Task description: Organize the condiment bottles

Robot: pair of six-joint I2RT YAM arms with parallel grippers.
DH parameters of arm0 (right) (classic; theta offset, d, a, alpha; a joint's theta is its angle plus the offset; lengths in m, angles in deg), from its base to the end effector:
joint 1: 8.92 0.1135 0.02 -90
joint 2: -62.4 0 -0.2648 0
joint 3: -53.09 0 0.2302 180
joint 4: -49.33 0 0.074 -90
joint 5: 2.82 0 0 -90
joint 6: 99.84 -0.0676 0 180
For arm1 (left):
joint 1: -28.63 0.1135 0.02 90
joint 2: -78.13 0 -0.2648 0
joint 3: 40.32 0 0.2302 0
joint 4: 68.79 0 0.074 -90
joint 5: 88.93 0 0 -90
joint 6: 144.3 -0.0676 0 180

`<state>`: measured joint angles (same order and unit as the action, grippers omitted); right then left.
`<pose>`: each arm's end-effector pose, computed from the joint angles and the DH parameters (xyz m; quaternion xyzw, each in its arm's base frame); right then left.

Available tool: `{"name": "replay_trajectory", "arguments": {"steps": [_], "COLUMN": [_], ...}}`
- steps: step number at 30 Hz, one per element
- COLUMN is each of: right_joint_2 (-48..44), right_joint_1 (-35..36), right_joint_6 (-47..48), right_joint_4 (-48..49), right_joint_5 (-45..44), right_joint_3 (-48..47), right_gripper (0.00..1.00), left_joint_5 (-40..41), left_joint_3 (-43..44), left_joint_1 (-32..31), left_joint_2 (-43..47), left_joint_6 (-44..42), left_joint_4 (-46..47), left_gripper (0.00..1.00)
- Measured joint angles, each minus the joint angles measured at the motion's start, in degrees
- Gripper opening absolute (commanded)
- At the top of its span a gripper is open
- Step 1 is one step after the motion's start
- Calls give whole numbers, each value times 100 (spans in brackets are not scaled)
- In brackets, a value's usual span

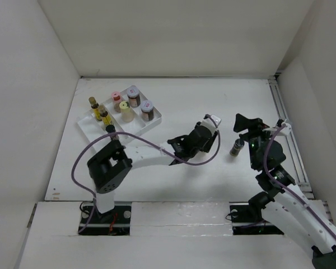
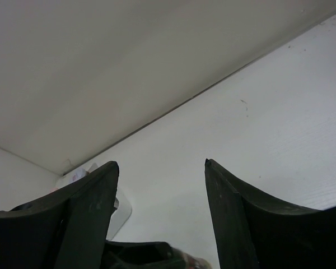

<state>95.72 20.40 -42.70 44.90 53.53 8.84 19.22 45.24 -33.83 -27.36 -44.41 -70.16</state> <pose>0.1528 0.0428 0.3174 0.2355 0.6304 0.2037 0.7111 0.2202 -0.3768 0.2400 0.2812 0.7704 -0.2238 0.5266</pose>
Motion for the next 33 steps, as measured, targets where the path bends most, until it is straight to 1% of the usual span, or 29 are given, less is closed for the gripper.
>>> {"name": "replay_trajectory", "arguments": {"steps": [2, 5, 9, 12, 15, 21, 23, 28, 33], "right_joint_2": [4, 105, 358, 527, 573, 723, 782, 837, 857], "right_joint_1": [0, 0, 0, 0, 0, 0, 0, 0, 0], "right_joint_6": [0, -2, -2, -2, -2, -2, -2, -2, 2], "right_joint_4": [-2, 4, 0, -13, 7, 15, 28, 31, 44], "right_joint_5": [26, 107, 304, 422, 540, 669, 717, 800, 820], "right_joint_3": [0, 0, 0, 0, 0, 0, 0, 0, 0], "right_gripper": [70, 70, 70, 70, 70, 70, 70, 70, 70], "left_joint_5": [247, 656, 1147, 1532, 1941, 2590, 2629, 2538, 2461], "left_joint_3": [-372, -748, -1005, -1231, -1392, -1410, -1412, -1425, -1388], "left_joint_1": [127, 605, 1762, 2516, 2903, 2944, 3034, 3501, 3622], "left_joint_2": [540, 1370, 2122, 2347, 2341, 2057, 1932, 1690, 1355], "left_joint_6": [42, 243, 658, 962, 1217, 1633, 1764, 1971, 1985], "left_joint_4": [31, 70, 197, 192, 39, -470, -584, -623, -614], "left_gripper": [28, 28, 28, 28, 28, 28, 28, 29, 29]}}
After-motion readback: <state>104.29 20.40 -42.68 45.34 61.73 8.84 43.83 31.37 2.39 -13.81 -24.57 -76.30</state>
